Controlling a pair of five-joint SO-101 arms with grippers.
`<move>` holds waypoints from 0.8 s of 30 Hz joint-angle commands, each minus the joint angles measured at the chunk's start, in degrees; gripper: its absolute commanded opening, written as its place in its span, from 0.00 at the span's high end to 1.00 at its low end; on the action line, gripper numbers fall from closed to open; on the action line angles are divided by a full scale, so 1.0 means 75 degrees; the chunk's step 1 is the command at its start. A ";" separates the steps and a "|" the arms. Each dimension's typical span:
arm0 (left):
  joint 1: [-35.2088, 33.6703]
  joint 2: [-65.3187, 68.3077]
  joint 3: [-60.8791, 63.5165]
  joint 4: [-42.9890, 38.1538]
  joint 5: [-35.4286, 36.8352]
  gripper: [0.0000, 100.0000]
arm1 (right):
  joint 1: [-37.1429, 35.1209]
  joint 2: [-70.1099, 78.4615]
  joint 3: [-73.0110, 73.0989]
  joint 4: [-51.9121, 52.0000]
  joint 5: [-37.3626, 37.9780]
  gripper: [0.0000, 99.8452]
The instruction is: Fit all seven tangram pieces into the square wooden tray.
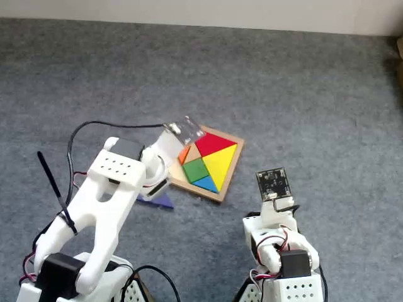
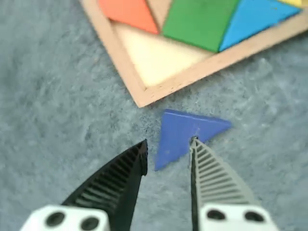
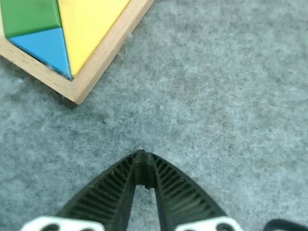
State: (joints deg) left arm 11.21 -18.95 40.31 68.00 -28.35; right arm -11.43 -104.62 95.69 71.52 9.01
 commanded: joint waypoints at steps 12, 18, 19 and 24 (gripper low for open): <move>-0.0064 -0.0240 0.1037 -0.0645 -0.1418 0.75 | -0.0041 -0.0100 0.1155 0.0041 -0.0023 0.99; -0.0053 -0.0229 0.1612 -0.1911 -0.1418 0.75 | -0.0041 -0.0100 0.1155 0.0041 -0.0023 0.99; -0.0053 -0.0182 0.1612 -0.1981 -0.1453 0.75 | -0.0041 -0.0100 0.1155 0.0041 -0.0023 0.99; 0.0123 0.0967 0.0897 -0.1993 -0.1618 0.76 | -0.0041 -0.0100 0.1155 0.0041 -0.0023 0.99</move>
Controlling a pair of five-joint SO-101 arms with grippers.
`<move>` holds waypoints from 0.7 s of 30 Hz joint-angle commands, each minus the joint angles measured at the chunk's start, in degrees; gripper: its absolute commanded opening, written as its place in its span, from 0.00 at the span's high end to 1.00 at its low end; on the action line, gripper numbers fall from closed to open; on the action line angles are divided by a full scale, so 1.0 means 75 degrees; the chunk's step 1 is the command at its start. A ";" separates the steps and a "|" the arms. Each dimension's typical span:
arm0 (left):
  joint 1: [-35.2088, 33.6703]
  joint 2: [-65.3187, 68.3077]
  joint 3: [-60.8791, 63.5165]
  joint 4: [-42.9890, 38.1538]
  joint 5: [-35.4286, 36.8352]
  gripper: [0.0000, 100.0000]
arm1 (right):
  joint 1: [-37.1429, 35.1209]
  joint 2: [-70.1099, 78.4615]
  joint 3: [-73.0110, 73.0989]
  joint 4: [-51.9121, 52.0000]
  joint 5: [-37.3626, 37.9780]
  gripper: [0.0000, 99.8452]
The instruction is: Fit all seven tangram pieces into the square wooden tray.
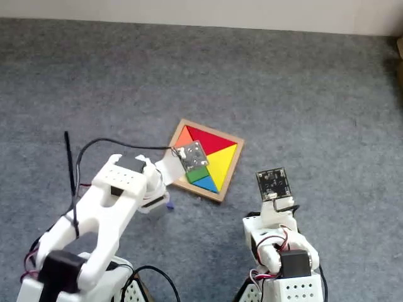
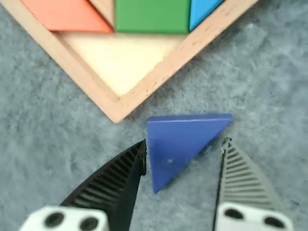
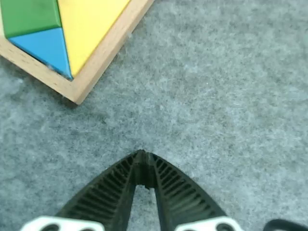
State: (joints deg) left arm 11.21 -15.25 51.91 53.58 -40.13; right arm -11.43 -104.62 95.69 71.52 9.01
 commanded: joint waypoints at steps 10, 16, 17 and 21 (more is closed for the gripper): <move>0.0416 0.2456 -0.2549 0.1184 0.0047 0.82 | -0.0041 -0.0100 0.1155 0.0041 -0.0023 0.99; 0.0557 0.2596 -0.2690 0.1430 0.0152 0.93 | -0.0041 -0.0100 0.1155 0.0041 -0.0023 0.99; 0.0557 0.2503 -0.2702 0.1547 0.0363 0.94 | -0.0041 -0.0100 0.1155 0.0041 -0.0023 0.99; 0.0568 0.1811 -0.2690 0.1758 0.1090 0.94 | -0.0041 -0.0100 0.1155 0.0041 -0.0023 0.99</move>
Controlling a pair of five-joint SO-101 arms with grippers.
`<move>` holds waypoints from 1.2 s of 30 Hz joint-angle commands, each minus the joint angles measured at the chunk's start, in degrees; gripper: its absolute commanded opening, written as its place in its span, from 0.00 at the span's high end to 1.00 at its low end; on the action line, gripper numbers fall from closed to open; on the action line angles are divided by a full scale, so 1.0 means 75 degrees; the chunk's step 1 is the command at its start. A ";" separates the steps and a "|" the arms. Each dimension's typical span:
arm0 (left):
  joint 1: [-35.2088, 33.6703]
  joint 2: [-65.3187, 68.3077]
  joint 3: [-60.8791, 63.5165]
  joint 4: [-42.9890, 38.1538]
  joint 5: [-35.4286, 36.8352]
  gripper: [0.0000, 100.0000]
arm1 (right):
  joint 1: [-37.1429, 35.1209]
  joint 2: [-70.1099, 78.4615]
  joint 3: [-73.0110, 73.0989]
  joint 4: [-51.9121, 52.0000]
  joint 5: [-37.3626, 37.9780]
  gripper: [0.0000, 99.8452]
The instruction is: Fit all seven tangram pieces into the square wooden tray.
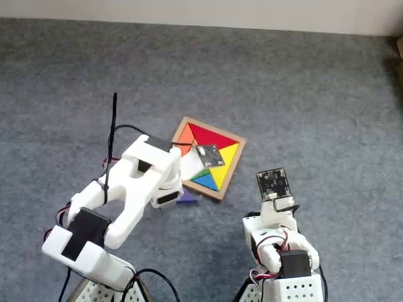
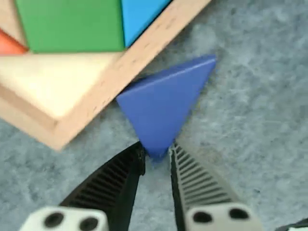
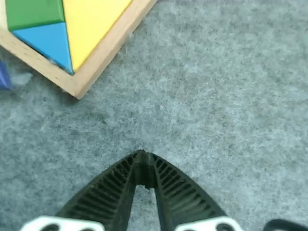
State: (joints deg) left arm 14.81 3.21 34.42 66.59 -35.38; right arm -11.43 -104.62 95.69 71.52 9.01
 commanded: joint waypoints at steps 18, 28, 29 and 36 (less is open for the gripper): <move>0.0463 -0.1049 -0.0252 -0.0621 0.1149 0.73 | -0.0041 -0.0100 0.1155 0.0041 -0.0023 0.99; 0.0451 0.0967 -0.1870 -0.0574 0.1184 0.74 | -0.0041 -0.0100 0.1155 0.0041 -0.0023 0.99; 0.0463 0.1061 -0.2022 -0.0492 0.1184 0.74 | -0.0041 -0.0100 0.1155 0.0041 -0.0023 0.99; 0.0815 0.1483 -0.2444 -0.0434 0.1137 0.74 | -0.0041 -0.0100 0.1155 0.0041 -0.0023 0.99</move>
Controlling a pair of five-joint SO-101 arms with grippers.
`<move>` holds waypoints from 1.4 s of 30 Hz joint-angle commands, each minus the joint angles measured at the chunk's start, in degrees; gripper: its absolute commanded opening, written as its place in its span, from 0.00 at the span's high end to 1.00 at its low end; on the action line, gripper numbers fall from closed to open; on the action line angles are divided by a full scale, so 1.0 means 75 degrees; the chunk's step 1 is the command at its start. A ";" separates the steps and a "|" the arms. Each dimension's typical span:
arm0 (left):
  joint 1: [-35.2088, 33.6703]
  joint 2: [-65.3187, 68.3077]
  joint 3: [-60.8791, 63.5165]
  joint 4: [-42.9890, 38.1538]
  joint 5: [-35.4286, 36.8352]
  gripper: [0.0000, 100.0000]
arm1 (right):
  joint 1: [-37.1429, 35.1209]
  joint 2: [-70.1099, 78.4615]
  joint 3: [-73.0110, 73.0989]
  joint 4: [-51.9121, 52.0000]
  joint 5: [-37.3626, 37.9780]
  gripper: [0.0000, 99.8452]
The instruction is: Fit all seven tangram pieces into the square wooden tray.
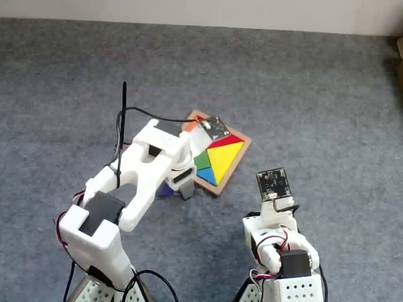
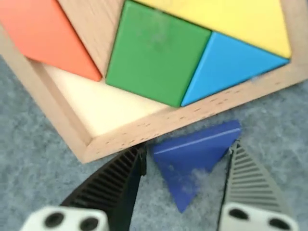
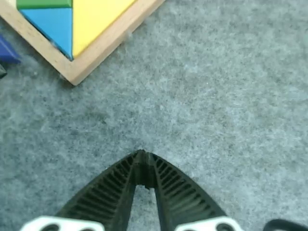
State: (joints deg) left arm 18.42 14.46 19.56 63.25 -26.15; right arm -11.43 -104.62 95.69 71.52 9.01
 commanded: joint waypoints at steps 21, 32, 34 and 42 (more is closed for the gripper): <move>0.0346 -0.0053 -0.0369 0.0539 -0.0387 0.81 | -0.0053 -0.0100 0.1155 0.0041 -0.0023 0.99; 0.1026 -0.1412 -0.0557 0.1477 0.0059 0.88 | -0.0053 -0.0100 0.1155 0.0041 -0.0023 0.99; 0.0979 -0.1565 -0.0615 0.1442 0.0481 0.88 | -0.0053 -0.0100 0.1155 0.0041 -0.0023 0.99; 0.0615 -0.1659 -0.0627 0.0914 0.2719 0.88 | -0.0053 -0.0100 0.1155 0.0041 -0.0023 0.99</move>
State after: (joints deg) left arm 24.66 4.88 17.98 72.40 -12.44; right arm -11.43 -104.62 95.69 71.52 9.01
